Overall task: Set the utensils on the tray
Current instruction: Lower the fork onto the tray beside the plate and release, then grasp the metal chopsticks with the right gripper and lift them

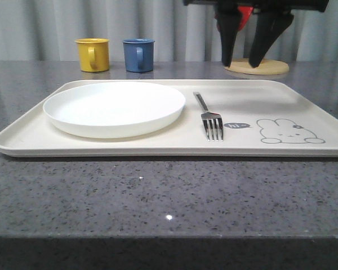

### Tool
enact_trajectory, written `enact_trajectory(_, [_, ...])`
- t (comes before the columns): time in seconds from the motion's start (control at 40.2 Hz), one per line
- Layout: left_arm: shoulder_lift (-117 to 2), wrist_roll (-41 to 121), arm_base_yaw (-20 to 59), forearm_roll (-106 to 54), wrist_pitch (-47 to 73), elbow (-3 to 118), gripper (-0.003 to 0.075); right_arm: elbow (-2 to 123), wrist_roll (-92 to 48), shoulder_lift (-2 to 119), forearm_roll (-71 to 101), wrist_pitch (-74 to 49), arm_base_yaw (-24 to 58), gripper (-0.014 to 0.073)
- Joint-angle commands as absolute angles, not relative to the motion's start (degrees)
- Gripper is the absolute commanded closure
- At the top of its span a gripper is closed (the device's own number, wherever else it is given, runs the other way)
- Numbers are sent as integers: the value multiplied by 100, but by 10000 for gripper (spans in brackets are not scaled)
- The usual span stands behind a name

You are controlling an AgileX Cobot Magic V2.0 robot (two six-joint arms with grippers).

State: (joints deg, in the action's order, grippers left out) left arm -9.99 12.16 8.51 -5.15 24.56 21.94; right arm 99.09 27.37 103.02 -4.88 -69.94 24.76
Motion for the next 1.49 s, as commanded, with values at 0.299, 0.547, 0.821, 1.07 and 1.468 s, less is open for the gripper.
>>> enact_trajectory(0.299, [-1060, 1166, 892, -582, 1976, 2334, 739, 9073, 1663, 9138, -720, -7653, 827, 267])
enact_trajectory(0.547, [-1060, 1166, 892, -582, 1976, 2334, 739, 8316, 1145, 9009, -551, -7271, -256, 267])
enact_trajectory(0.821, [-1060, 1166, 892, -582, 1976, 2334, 739, 7864, 983, 9117, -266, -6486, -380, 267])
enact_trajectory(1.07, [-1060, 1166, 892, -582, 1976, 2334, 739, 7864, 916, 9484, -141, -6335, -380, 267])
enact_trajectory(1.468, [-1060, 1166, 892, -582, 1976, 2334, 739, 7864, 916, 9714, -210, -6174, -380, 267])
